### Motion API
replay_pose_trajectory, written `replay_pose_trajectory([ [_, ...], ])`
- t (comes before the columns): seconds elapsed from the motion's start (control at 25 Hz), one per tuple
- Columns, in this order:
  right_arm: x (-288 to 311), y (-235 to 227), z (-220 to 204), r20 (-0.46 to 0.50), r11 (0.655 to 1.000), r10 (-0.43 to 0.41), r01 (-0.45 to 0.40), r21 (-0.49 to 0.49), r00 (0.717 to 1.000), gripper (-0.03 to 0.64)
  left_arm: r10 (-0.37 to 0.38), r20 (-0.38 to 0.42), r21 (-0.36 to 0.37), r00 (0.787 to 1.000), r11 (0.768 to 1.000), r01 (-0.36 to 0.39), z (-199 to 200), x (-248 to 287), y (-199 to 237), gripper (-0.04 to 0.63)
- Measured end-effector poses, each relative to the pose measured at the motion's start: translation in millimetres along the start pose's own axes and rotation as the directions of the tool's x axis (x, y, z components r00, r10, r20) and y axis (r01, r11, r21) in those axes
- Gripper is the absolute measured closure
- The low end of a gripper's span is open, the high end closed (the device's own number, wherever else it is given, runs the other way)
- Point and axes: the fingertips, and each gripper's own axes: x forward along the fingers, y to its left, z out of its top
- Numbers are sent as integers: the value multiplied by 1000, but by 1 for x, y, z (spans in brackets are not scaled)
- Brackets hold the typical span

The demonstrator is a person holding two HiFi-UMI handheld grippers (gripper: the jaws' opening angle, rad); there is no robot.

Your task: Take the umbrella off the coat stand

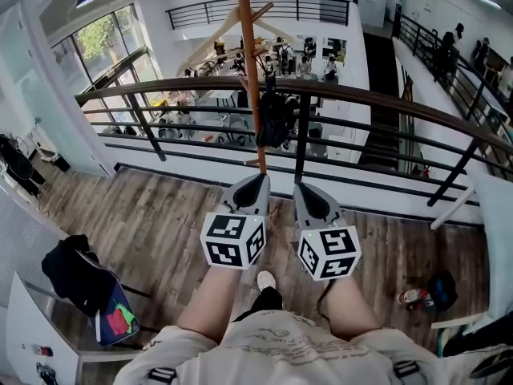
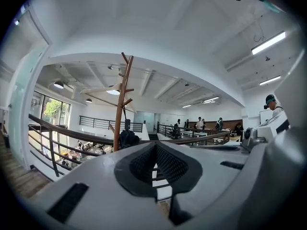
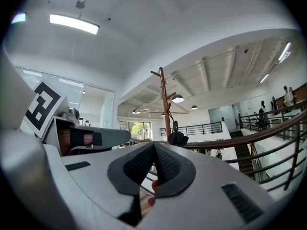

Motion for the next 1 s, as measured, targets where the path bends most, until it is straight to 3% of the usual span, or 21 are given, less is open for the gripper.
replay_pose_trajectory([
  [0.8,200,-50,28,27,999,36,-35,-35,999,616,13,55,2,998,1000,-13,42,147,137,591],
  [1.0,256,-46,26,8,991,111,-110,-81,994,615,19,63,2,998,1000,-19,43,182,179,591],
])
